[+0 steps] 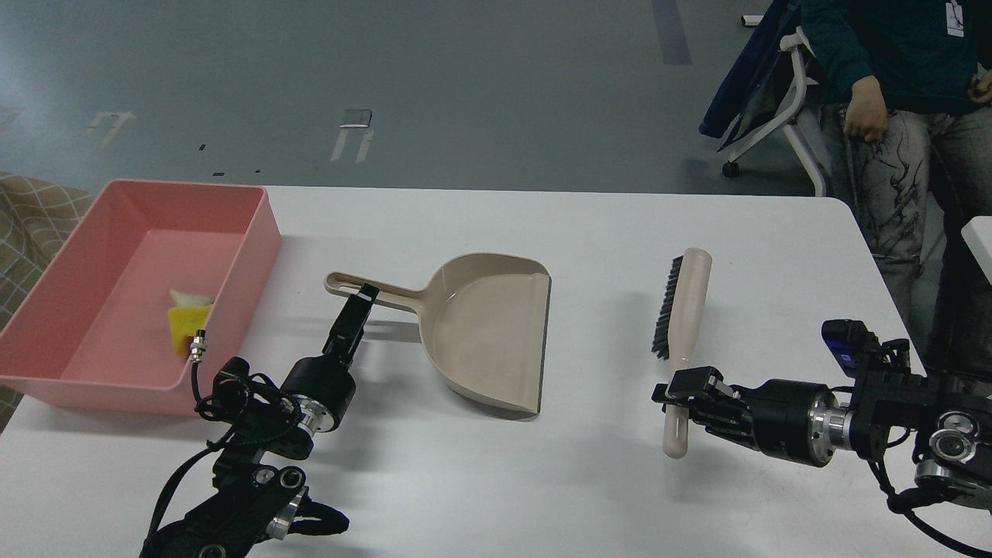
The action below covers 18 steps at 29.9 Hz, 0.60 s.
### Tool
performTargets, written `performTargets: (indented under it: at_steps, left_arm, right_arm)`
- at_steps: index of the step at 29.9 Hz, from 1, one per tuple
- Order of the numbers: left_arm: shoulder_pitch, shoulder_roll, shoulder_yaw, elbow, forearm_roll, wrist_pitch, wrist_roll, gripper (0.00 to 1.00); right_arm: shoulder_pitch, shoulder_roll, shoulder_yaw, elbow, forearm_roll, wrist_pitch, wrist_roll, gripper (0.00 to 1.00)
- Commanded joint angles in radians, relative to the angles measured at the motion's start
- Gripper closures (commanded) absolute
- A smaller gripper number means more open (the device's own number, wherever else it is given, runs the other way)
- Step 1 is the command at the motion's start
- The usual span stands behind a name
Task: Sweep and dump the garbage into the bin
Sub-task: 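Release the dustpan with the left gripper and hold the brush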
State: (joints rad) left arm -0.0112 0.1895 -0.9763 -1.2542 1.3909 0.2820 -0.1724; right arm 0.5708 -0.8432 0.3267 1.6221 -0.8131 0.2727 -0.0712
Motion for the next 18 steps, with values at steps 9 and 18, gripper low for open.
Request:
performTargets:
  at_steps: [9,18]
  left_arm:
    - [0.028,0.031,-0.001,-0.040,0.000,0.000,-0.004,0.03]
    - [0.063,0.080,-0.001,-0.068,0.000,-0.003,-0.006,0.03]
  right_arm:
    - [-0.012,-0.105,0.000,0.047,0.000,0.026,-0.036,1.00]
    - [-0.019,-0.112,-0.037,0.038,-0.046,0.026,-0.041,1.00]
